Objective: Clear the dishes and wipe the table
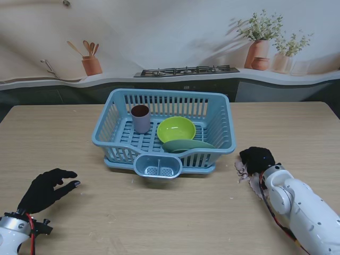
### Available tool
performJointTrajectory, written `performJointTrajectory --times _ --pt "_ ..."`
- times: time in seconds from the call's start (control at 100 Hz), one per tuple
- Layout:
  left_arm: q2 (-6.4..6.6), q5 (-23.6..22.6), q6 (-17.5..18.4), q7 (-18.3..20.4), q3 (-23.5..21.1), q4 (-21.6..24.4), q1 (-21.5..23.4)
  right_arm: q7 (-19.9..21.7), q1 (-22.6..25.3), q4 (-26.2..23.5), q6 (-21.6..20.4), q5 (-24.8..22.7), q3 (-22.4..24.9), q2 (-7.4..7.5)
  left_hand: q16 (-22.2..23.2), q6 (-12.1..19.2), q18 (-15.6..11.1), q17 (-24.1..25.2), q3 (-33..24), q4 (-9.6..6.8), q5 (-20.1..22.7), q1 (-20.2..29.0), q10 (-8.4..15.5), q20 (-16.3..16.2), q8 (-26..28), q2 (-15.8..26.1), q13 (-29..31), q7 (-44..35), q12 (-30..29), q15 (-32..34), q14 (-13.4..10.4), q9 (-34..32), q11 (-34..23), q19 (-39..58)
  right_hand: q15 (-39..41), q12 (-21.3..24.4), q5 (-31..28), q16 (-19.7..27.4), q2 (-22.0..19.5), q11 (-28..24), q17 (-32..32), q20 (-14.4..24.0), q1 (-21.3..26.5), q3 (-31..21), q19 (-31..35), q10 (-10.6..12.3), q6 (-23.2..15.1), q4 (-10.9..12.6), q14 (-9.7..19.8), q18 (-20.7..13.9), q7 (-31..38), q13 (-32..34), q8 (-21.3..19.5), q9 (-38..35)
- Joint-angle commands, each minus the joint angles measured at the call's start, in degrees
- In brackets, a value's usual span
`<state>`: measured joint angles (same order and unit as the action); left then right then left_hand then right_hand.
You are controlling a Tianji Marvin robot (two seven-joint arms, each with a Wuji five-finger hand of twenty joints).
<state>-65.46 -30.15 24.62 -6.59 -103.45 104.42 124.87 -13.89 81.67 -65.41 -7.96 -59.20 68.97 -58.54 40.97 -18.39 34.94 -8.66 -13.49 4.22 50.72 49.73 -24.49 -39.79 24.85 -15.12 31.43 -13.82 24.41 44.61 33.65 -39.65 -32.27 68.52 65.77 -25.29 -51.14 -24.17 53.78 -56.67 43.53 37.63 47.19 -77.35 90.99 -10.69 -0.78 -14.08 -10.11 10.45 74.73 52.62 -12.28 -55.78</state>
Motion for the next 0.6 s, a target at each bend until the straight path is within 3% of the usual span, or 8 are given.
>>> performJointTrajectory --times 0.0,0.18,0.39,0.59 --pt "-0.01 0.77 -0.49 1.05 0.21 0.68 0.28 1.49 0.47 0.96 0.32 0.17 -0.3 -0.84 -0.08 -0.67 -0.28 0.86 1.32 -1.66 1.4 0.08 -1.39 0.83 -0.13 2.23 -1.21 0.65 -1.47 -0.05 1.84 0.92 0.42 -1.46 0.3 2.94 -2.11 -0.42 -2.12 3.99 -0.14 0.16 1.81 -1.15 -0.47 1.08 0.59 -1.21 -2.29 -1.48 -4.31 1.62 2.51 -1.08" --pt "-0.05 1.66 -0.94 1.3 0.43 1.16 0.39 2.08 3.72 -1.36 -0.43 -0.35 2.13 -0.75 -0.04 -0.61 -0.28 0.86 1.7 -1.69 1.49 0.07 -1.2 0.86 -0.11 2.42 -1.12 0.62 -1.43 0.03 1.72 0.93 0.35 -1.45 0.37 2.84 -1.94 -0.48 -2.27 3.85 -0.39 0.22 1.8 -1.14 -0.45 0.87 0.76 -1.22 -2.36 -1.55 -4.31 1.34 2.53 -0.79" --pt "-0.01 2.45 -1.06 1.81 0.49 1.38 0.41 2.69 12.28 -7.5 -5.69 -2.84 10.61 -0.47 -0.05 -0.6 -0.62 0.81 2.11 -1.75 1.47 0.21 -1.16 0.94 -0.12 2.53 -1.12 0.65 -1.41 0.04 1.65 0.93 0.31 -1.43 0.57 2.87 -1.82 -0.42 -2.23 3.65 -0.38 0.33 1.86 -1.2 -0.22 0.7 0.94 -1.22 -2.57 -1.49 -4.17 1.32 2.49 -0.71" --pt "-0.08 3.9 -1.13 2.13 0.56 1.7 0.5 5.84 20.01 -13.93 -10.18 -3.83 18.33 -0.46 -0.07 -0.71 -0.63 0.82 2.33 -1.8 1.44 0.42 -1.23 0.97 -0.11 2.67 -1.16 0.65 -1.43 0.02 1.62 0.98 0.34 -1.43 0.64 2.97 -1.89 -0.27 -2.18 3.55 -0.33 0.33 1.88 -1.24 -0.16 0.72 0.91 -1.22 -2.6 -1.35 -4.07 1.35 2.52 -0.74"
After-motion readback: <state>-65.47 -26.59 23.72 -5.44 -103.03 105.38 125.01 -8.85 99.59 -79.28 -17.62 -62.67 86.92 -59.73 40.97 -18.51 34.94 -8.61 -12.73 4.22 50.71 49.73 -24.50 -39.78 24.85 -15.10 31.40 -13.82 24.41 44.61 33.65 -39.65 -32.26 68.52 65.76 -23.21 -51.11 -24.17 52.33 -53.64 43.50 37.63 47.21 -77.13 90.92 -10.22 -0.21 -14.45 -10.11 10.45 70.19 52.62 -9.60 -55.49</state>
